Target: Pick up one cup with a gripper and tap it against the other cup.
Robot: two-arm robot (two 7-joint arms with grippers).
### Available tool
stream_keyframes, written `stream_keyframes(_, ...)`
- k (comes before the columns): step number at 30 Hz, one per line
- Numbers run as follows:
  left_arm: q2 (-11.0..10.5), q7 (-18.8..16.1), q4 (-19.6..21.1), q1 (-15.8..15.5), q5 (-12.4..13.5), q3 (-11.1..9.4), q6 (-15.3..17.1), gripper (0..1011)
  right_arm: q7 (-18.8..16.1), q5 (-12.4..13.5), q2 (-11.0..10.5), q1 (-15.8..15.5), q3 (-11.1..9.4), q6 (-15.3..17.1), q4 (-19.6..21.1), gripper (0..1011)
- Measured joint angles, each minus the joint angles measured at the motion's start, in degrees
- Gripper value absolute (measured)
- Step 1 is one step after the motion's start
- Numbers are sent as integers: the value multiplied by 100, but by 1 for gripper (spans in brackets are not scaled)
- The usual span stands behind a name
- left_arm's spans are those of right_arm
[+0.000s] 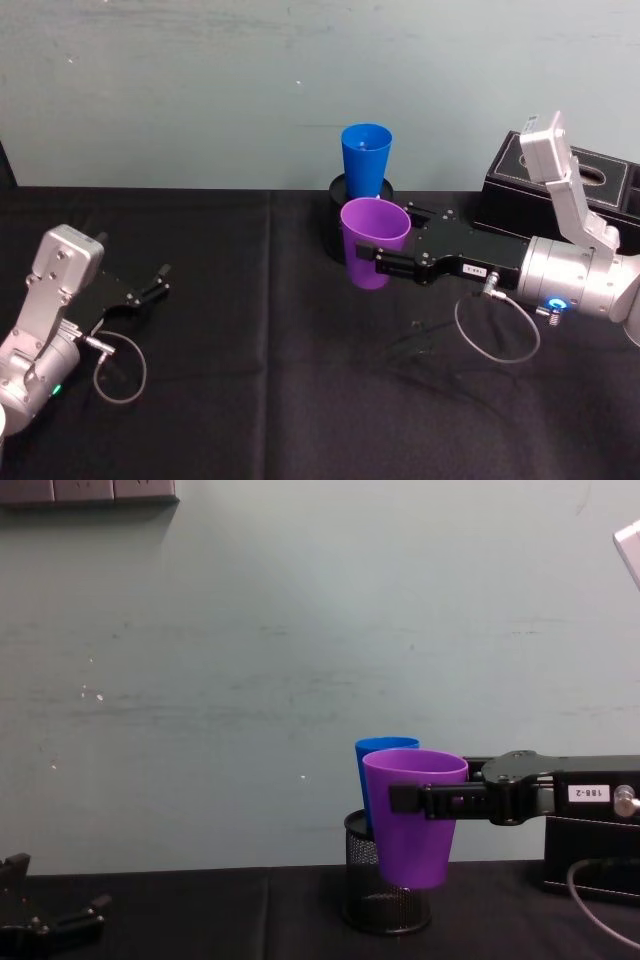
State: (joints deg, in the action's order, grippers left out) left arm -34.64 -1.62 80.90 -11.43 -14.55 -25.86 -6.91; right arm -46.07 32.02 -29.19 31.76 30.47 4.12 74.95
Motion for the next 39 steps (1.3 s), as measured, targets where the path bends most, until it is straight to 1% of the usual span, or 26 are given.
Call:
stream_keyframes(26,0,0,0,0,0,0,0,1011,1,0,0,3,9,-7,-6,731)
stream_keyframes(30,0,0,0,0,0,0,0,1011,-2,-2,33,34,117,-147,-204,731)
stream_keyframes(34,0,0,0,0,0,0,0,1011,-31,-2,52,36,176,-262,-350,731)
stream_keyframes(39,0,0,0,0,0,0,0,1011,-105,-21,73,6,268,-495,-588,731)
